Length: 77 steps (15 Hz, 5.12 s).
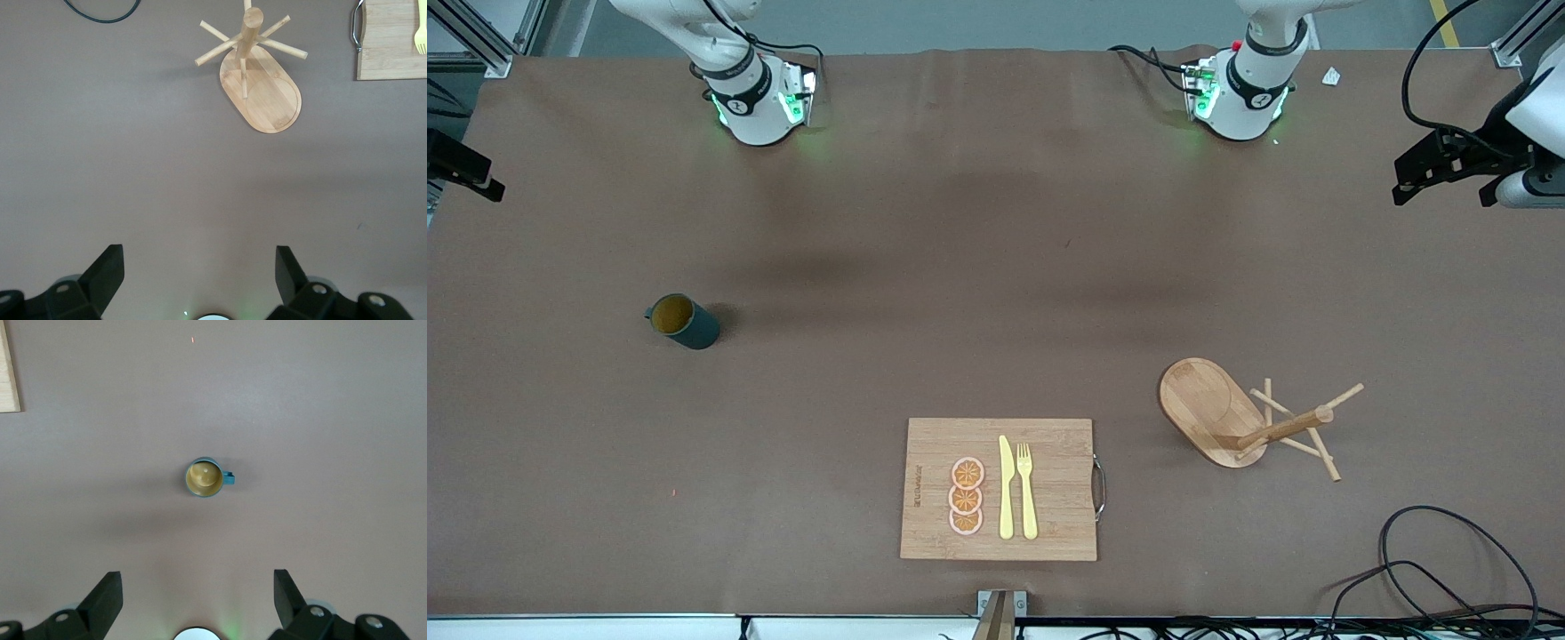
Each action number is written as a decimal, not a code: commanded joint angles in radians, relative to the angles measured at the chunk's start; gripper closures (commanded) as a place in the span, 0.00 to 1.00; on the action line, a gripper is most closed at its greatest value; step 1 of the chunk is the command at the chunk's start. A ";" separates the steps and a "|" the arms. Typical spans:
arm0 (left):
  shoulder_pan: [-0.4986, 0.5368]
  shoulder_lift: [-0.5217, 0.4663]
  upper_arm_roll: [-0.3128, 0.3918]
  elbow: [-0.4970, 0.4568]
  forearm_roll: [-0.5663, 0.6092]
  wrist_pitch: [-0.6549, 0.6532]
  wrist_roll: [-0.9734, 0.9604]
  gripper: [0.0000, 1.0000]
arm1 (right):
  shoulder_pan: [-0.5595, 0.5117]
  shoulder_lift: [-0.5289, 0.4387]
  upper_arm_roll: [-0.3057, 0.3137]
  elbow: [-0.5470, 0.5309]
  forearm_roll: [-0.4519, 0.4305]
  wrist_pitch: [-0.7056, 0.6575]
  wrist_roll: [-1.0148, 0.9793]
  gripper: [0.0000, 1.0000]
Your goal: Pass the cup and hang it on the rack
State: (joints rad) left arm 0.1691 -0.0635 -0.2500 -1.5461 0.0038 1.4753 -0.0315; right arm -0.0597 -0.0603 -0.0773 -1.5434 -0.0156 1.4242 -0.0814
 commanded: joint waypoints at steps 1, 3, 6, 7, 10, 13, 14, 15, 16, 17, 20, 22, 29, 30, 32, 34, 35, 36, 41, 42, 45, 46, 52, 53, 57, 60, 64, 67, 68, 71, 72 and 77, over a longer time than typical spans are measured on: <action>0.007 -0.001 -0.003 0.015 -0.005 -0.012 0.021 0.00 | -0.023 0.118 0.008 0.005 -0.001 0.044 0.003 0.00; 0.007 -0.001 -0.003 0.014 -0.004 -0.012 0.034 0.00 | -0.046 0.177 0.010 0.003 0.008 0.083 -0.039 0.00; 0.010 -0.004 -0.003 0.015 -0.004 -0.012 0.042 0.00 | -0.057 0.186 0.010 -0.113 0.011 0.221 -0.248 0.00; 0.012 -0.004 -0.003 0.018 -0.002 -0.012 0.050 0.00 | -0.069 0.186 0.010 -0.160 0.013 0.270 -0.264 0.00; 0.012 0.001 -0.003 0.017 -0.005 -0.012 0.059 0.00 | -0.074 0.186 0.011 -0.324 0.028 0.448 -0.371 0.00; 0.009 0.002 -0.003 0.017 -0.010 -0.009 0.059 0.00 | -0.083 0.186 0.010 -0.492 0.072 0.626 -0.484 0.00; 0.007 0.007 -0.003 0.018 -0.010 -0.009 0.059 0.00 | -0.083 0.186 0.011 -0.548 0.072 0.694 -0.500 0.00; 0.007 0.007 -0.005 0.018 -0.011 -0.009 0.059 0.00 | -0.080 0.188 0.011 -0.604 0.072 0.764 -0.511 0.00; 0.007 0.007 -0.006 0.020 -0.019 -0.009 0.059 0.00 | -0.075 0.189 0.011 -0.659 0.072 0.841 -0.523 0.00; 0.006 0.005 -0.006 0.021 -0.037 -0.009 0.059 0.00 | -0.071 0.203 0.011 -0.705 0.072 0.923 -0.541 0.00; 0.006 0.008 -0.006 0.020 -0.041 -0.009 0.058 0.00 | -0.075 0.287 0.013 -0.727 0.072 1.025 -0.612 0.03; 0.007 0.008 -0.006 0.021 -0.039 -0.007 0.058 0.00 | -0.075 0.335 0.013 -0.728 0.072 1.071 -0.613 0.10; 0.007 0.008 -0.008 0.017 -0.044 -0.010 0.059 0.00 | -0.069 0.352 0.021 -0.710 0.078 1.015 -0.617 1.00; 0.009 0.008 -0.006 0.017 -0.044 -0.010 0.059 0.00 | -0.057 0.337 0.025 -0.698 0.097 0.981 -0.604 1.00; 0.009 0.008 -0.006 0.017 -0.044 -0.010 0.059 0.00 | -0.013 0.297 0.024 -0.681 0.115 0.925 -0.548 1.00; 0.010 0.008 -0.006 0.017 -0.044 -0.010 0.059 0.00 | 0.059 0.246 0.024 -0.681 0.115 0.877 -0.406 1.00; 0.010 0.014 -0.006 0.017 -0.044 -0.010 0.058 0.00 | 0.110 0.225 0.024 -0.681 0.115 0.855 -0.318 1.00; 0.010 0.017 -0.006 0.017 -0.044 -0.010 0.059 0.00 | 0.159 0.208 0.024 -0.681 0.115 0.842 -0.219 1.00; 0.010 0.019 -0.006 0.018 -0.044 -0.006 0.059 0.00 | 0.525 0.224 0.024 -0.591 0.115 0.845 0.386 1.00; 0.009 0.019 -0.006 0.017 -0.044 -0.007 0.055 0.00 | 0.579 0.256 0.024 -0.548 0.117 0.845 0.478 1.00; 0.012 0.017 -0.003 0.020 -0.044 -0.006 0.054 0.00 | 0.719 0.411 0.024 -0.378 0.115 0.841 0.723 1.00; 0.013 0.011 -0.002 0.020 -0.044 -0.009 0.059 0.00 | 0.751 0.460 0.024 -0.321 0.117 0.843 0.771 1.00; 0.049 0.013 0.005 0.021 -0.045 -0.004 0.059 0.00 | 0.854 0.740 0.024 -0.011 0.118 0.838 0.963 1.00; 0.047 0.017 0.005 0.021 -0.045 0.003 0.058 0.00 | 0.863 0.757 0.024 -0.003 0.117 0.840 0.962 1.00; 0.049 0.017 0.005 0.021 -0.044 0.022 0.058 0.00 | 0.880 0.777 0.024 0.009 0.115 0.840 0.960 0.89; 0.049 0.017 0.018 0.021 -0.044 0.022 0.058 0.00 | 0.879 0.774 0.024 0.012 0.114 0.838 0.957 0.00; 0.047 0.017 0.018 0.023 -0.045 0.022 0.058 0.00 | 0.851 0.732 0.025 0.072 0.120 0.698 0.925 0.00; 0.047 0.017 0.018 0.023 -0.062 0.022 0.058 0.00 | 0.775 0.610 0.022 0.080 0.169 0.529 0.788 0.00; 0.047 0.017 0.018 0.023 -0.068 0.023 0.058 0.00 | 0.724 0.565 0.021 0.078 0.174 0.454 0.745 0.00; 0.033 0.022 0.011 0.023 -0.076 0.023 0.055 0.00 | 0.568 0.476 0.016 0.074 0.163 0.302 0.650 0.00; 0.030 0.022 0.008 0.023 -0.087 0.023 0.050 0.00 | 0.525 0.456 0.013 0.074 0.155 0.268 0.558 0.00; 0.004 0.057 -0.046 0.020 -0.133 0.069 0.038 0.00 | 0.301 0.376 0.004 0.074 0.028 0.159 0.268 0.00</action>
State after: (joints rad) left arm 0.1852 -0.0299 -0.2644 -1.5347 -0.1112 1.5190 0.0128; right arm 0.3180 0.3683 -0.0925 -1.4274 0.0393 1.5995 0.2895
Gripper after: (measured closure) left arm 0.000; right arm 0.000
